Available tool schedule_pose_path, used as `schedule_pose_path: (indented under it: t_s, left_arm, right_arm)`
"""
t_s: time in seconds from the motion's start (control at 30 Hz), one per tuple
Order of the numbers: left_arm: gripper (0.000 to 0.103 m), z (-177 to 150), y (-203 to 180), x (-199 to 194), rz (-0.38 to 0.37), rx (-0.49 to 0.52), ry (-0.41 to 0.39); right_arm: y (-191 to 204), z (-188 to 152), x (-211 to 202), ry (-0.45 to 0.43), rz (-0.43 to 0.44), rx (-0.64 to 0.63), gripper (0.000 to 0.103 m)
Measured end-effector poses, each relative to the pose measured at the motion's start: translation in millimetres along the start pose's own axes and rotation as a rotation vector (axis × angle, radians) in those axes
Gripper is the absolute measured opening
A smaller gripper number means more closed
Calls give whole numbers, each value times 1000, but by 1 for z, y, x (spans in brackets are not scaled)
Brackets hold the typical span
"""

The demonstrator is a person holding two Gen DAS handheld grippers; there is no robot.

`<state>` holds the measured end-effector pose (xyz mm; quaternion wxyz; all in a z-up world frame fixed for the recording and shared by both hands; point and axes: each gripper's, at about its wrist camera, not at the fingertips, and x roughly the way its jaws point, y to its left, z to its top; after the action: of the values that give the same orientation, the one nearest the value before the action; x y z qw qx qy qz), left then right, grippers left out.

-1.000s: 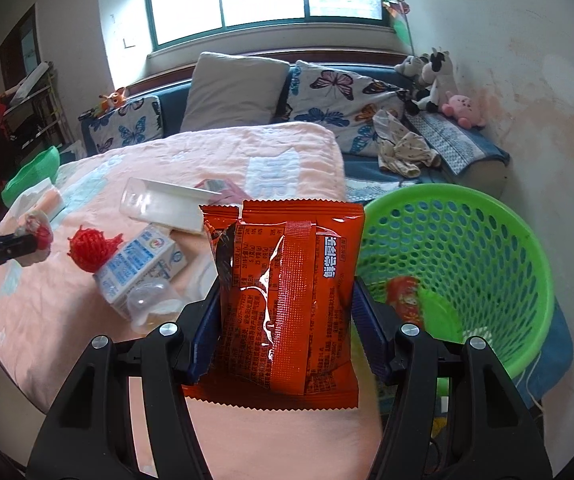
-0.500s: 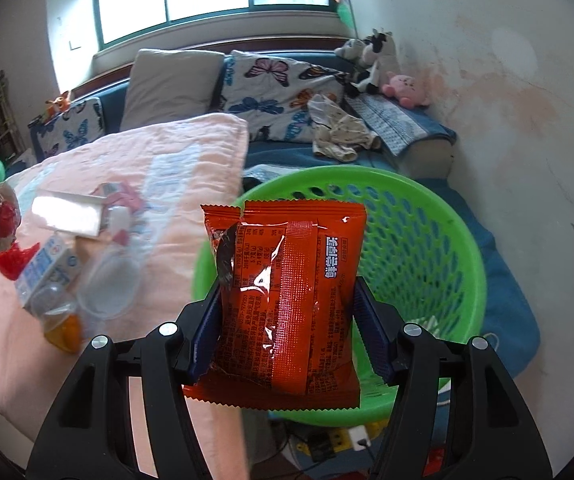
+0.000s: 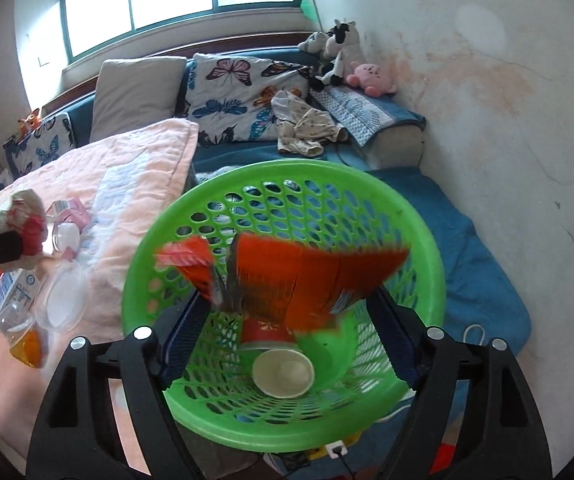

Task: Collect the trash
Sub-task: 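Drop the snack bag into the green basket with the right tool while the left tool drops the tissue in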

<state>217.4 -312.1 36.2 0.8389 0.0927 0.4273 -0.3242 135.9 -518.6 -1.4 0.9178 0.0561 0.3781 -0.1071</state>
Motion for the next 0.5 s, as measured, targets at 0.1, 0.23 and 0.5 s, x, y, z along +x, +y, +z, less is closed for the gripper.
schedule_pose_path:
  t_s: [0.1, 0.23, 0.5]
  left_arm:
    - [46, 5, -10, 15, -9, 7, 24]
    - [47, 9, -19, 31, -22, 13, 48]
    - [51, 13, -40, 53, -41, 29, 77]
  right_arm:
    - [-9, -2, -4, -7, 6, 15, 82]
    - [-15, -5, -9, -14, 14, 20, 85]
    - [-20, -7, -19, -36, 22, 20, 89]
